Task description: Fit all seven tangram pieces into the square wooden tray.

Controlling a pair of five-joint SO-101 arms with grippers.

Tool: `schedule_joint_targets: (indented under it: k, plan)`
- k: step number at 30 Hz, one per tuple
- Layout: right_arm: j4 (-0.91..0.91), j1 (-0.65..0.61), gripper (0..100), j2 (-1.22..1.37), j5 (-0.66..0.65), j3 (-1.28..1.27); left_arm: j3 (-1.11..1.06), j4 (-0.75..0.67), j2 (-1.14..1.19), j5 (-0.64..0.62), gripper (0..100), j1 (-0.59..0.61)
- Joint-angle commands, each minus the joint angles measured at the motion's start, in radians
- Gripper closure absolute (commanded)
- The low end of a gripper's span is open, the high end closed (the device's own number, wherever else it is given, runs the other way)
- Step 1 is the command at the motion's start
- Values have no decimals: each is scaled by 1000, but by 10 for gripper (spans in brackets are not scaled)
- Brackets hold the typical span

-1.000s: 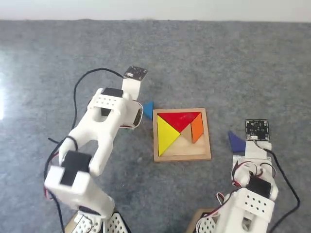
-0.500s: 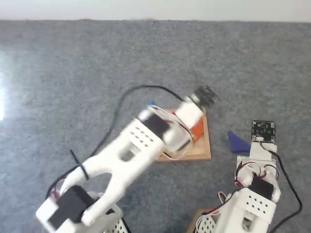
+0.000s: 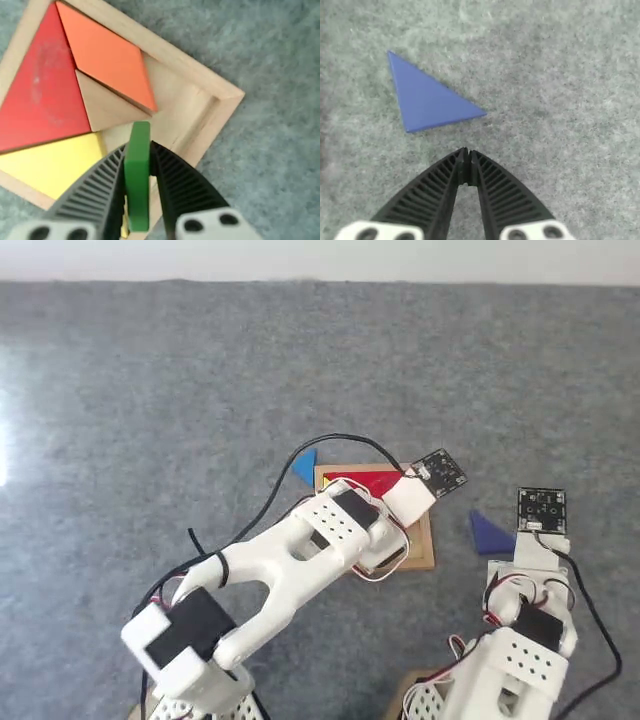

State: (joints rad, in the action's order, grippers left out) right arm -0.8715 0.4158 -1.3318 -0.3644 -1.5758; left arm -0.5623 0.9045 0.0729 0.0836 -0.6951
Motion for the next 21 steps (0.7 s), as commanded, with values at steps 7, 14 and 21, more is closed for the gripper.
schedule_joint_targets:
  k: [7,14,21]
  plan:
    - [21,2,990,-13,-8,29,4,11,0,8,893,-8]
    - [21,2,990,-13,-9,28,4,18,-8,-35,848,-8]
    - [18,2,990,-13,-9,28,22,18,-9,-31,848,35]
